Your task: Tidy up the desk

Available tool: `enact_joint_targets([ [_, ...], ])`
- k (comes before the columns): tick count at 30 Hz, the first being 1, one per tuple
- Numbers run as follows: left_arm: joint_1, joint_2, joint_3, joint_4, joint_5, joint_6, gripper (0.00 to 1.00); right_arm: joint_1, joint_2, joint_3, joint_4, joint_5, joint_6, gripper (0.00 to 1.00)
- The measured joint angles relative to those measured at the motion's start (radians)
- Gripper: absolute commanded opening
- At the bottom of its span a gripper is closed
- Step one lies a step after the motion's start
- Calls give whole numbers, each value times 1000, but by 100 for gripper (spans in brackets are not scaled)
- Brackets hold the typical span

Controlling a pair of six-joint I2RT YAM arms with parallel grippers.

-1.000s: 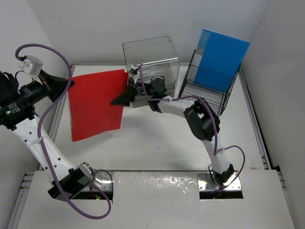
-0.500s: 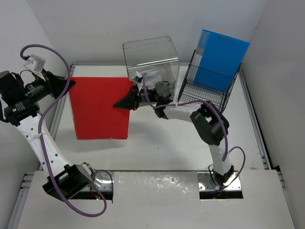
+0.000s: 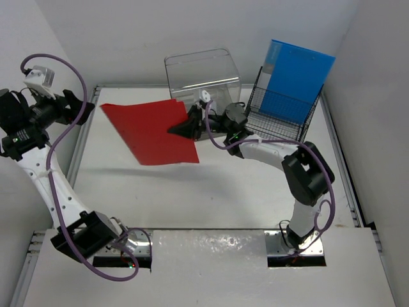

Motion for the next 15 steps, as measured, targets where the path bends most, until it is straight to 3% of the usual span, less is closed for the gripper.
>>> enact_joint_targets([
  [15, 0, 116, 9, 5, -100, -1, 80, -161, -227, -233, -49, -21, -62, 0],
])
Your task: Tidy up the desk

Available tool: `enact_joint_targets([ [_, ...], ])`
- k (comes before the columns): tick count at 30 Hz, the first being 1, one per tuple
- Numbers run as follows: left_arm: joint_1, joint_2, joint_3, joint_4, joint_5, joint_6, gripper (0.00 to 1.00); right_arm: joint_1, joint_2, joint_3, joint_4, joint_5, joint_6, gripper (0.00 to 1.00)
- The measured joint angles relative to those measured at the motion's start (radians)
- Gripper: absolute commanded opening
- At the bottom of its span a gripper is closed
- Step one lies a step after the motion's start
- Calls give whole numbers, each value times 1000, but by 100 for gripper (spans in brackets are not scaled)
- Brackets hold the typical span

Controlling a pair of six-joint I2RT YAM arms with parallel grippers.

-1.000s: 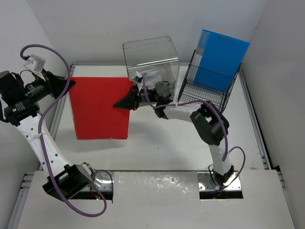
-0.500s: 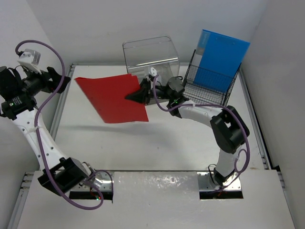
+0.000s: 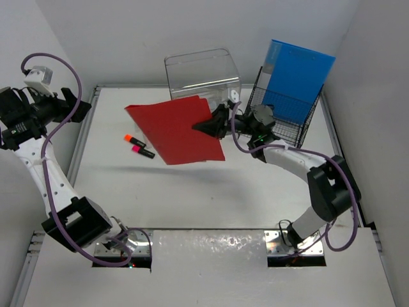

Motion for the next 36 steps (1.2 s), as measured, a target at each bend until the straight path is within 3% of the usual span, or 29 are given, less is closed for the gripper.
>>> enact_joint_targets([
  [10, 0, 19, -2, 25, 5, -11, 80, -204, -299, -56, -85, -83, -42, 0],
  [15, 0, 50, -2, 23, 4, -11, 80, -358, -486, -44, -238, -102, -163, 0],
  [19, 0, 52, -2, 19, 5, -10, 80, -542, -542, -15, -247, -138, -160, 0],
  [27, 0, 54, -2, 18, 6, -10, 80, -855, -403, 68, 122, -166, 183, 0],
  [31, 0, 63, -2, 18, 6, -11, 80, -905, -245, 152, 265, -157, 420, 0],
  [36, 0, 74, 0, 19, 5, -19, 80, -909, -64, 209, 291, -159, 563, 0],
])
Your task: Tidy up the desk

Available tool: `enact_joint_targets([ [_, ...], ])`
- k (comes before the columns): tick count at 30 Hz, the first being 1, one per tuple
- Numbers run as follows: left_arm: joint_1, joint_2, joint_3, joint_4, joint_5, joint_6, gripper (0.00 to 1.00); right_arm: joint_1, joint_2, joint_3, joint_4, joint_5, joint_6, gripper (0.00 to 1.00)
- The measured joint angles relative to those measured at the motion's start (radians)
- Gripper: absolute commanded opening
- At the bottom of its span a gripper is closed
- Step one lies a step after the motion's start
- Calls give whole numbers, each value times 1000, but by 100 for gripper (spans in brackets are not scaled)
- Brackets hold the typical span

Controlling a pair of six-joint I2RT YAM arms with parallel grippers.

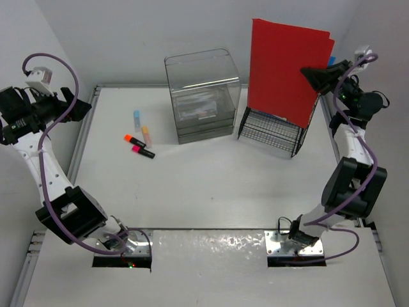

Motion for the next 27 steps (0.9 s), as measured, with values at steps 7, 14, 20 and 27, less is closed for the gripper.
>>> enact_joint_targets([
  [7, -3, 5, 3, 19, -2, -29, 80, -10, 64, 4, 5, -13, -41, 0],
  [14, -44, 21, 19, 38, -13, -55, 80, -19, 116, 87, 36, -21, -29, 0],
  [20, -66, 30, 31, 44, -31, -78, 80, -19, 225, 100, 40, -22, -9, 0],
  [27, -117, 36, 42, 51, -55, -85, 80, -20, 303, 116, 31, 1, -57, 0],
])
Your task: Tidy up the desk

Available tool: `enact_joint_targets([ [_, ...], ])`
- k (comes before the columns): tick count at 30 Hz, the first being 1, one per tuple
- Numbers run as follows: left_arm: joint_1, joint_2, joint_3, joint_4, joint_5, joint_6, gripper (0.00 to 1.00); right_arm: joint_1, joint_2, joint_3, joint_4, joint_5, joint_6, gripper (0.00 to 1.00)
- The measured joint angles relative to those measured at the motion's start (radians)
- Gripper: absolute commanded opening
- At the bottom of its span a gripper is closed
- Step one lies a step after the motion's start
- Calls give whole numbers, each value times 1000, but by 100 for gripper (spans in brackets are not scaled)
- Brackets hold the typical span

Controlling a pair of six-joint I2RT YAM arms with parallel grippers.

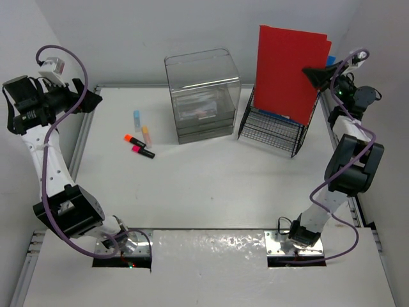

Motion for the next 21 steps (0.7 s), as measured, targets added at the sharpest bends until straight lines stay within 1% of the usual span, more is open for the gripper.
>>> enact_joint_targets([
  [4, -41, 0, 1, 0, -12, 0, 80, 4, 43, 56, -3, -1, 4, 0],
  [8, -63, 0, 1, 1, -25, -2, 80, 13, 57, 67, -3, -8, -3, 0],
  [21, -95, 0, 10, 14, -48, -3, 80, 21, 127, 55, 3, -21, -158, 1],
])
